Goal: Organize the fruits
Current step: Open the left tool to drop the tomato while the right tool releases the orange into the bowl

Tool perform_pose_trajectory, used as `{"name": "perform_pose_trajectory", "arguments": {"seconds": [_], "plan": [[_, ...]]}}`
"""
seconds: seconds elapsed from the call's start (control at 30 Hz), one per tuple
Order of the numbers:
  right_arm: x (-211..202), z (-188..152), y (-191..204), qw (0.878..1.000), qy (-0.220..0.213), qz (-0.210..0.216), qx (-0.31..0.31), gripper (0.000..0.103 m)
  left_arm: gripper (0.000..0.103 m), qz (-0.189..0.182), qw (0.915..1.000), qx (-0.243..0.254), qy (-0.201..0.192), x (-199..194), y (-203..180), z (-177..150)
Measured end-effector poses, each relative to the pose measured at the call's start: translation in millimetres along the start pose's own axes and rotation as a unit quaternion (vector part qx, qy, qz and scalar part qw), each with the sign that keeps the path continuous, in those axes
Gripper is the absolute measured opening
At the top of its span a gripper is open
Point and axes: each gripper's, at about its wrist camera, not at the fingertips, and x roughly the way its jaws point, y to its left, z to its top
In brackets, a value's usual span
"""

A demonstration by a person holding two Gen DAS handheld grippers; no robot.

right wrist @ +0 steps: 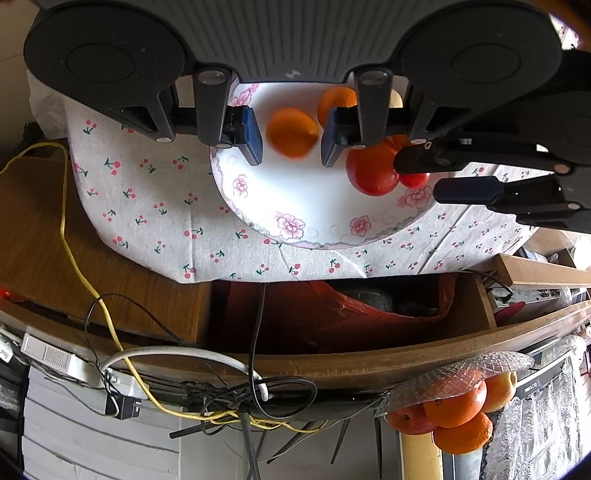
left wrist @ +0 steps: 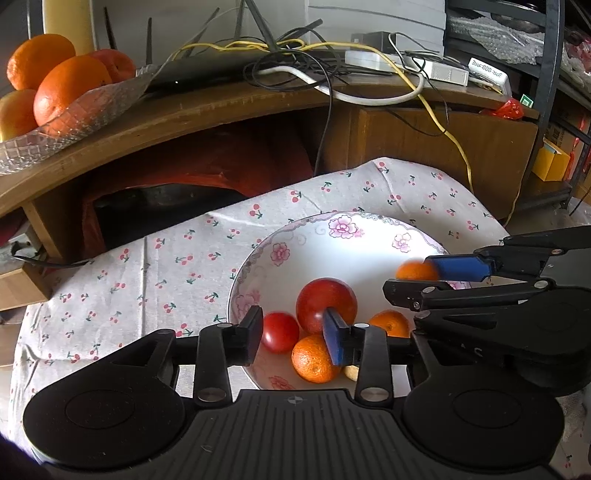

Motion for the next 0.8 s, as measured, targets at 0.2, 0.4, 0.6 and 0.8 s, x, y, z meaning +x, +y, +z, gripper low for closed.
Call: {"name": "perform_pose_trajectory", "arguments": {"seconds": [0.2, 0.4, 0.6, 0.8], "plan": [[-3, 1, 0, 1.0, -0.007, 0.0, 0.002, 0.036, 0.05, 0.002, 1.0, -0.003, -0.005, -2, 2, 1], [-9, 2, 0, 1.0, -0.014, 0.0, 0.004, 0.036, 0.053, 0.004, 0.9999, -0.004, -0.012, -8, 3, 2], [-18, 2, 1, 1.0, -0.02, -0.001, 0.007, 0.036, 0.058, 0.006, 0.9998, -0.003, -0.019, -15, 4, 4], [-29, 2, 4, 1.0, -0.023, -0.002, 0.009, 0.036, 0.058, 0.008, 0.9997, 0.003, -0.024, -25, 2, 4]]}}
